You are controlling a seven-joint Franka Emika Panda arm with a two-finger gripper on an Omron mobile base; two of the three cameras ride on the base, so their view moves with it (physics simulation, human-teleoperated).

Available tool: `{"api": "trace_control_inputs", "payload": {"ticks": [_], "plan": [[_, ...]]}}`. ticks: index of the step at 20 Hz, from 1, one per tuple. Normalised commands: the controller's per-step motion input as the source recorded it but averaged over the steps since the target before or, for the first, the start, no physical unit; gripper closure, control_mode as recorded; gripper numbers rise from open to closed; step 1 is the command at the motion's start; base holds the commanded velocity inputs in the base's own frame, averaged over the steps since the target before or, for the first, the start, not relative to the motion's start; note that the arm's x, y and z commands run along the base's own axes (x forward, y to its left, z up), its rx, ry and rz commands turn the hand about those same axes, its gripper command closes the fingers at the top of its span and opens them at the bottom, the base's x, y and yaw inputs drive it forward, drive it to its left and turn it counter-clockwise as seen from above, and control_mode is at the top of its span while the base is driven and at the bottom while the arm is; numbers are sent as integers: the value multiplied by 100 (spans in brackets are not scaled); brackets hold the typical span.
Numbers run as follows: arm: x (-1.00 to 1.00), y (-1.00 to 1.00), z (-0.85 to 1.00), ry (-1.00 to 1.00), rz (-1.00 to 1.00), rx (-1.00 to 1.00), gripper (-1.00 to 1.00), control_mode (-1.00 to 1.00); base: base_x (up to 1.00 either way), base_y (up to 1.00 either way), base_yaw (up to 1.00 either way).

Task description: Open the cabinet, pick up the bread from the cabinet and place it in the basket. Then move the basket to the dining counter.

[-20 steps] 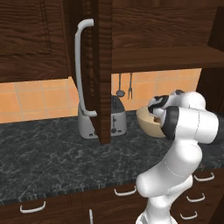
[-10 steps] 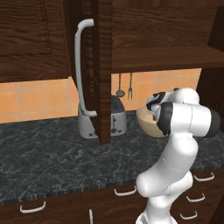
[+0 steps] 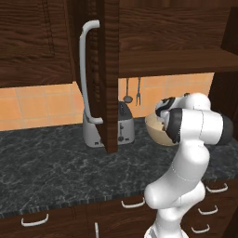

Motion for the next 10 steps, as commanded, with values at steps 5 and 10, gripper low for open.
{"api": "trace_control_inputs", "payload": {"ticks": [5, 10], "plan": [[-8, 11, 5, 0, 0, 0, -100, -100, 0, 0, 0], [-63, 5, 44, -6, 1, 0, -100, -100, 0, 0, 0]]}}
